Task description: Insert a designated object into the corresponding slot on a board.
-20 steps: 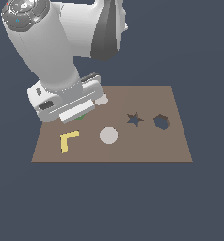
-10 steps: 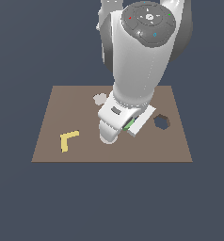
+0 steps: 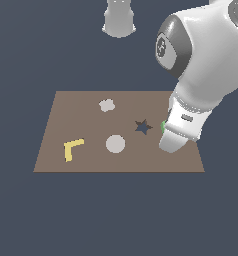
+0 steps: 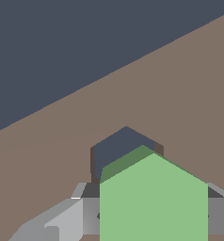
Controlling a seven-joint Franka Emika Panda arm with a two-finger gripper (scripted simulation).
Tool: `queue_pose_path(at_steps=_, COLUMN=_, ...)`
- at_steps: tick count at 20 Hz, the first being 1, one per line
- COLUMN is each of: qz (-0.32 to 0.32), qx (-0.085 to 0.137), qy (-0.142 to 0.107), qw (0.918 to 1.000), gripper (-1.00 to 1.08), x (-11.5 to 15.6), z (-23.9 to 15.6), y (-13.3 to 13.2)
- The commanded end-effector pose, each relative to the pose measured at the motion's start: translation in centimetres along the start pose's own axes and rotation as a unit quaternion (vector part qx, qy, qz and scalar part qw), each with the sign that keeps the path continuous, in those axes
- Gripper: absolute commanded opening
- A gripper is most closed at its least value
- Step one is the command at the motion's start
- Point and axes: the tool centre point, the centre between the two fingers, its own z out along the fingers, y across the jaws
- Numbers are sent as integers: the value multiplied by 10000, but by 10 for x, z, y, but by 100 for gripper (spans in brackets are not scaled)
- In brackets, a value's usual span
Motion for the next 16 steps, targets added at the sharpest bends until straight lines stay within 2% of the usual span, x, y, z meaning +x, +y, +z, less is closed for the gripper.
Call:
queue_pose_path(at_steps=1, qz=-103, qx=-4, qy=-3, qw=9999, gripper=-100, x=8, z=0, y=-6)
queue_pose_path(at_steps=11, qz=-138, qx=-2, qy=-1, qw=9999, gripper=-100, x=11, z=10, y=-9)
queue_pose_path(at_steps=12, qz=-138, qx=-2, qy=-1, qw=9999, gripper=100, x=11, z=10, y=-9)
queue_pose_path(at_steps=16, qz=-138, qx=-2, qy=-1, qw=9999, gripper=100, x=11, z=10, y=-9)
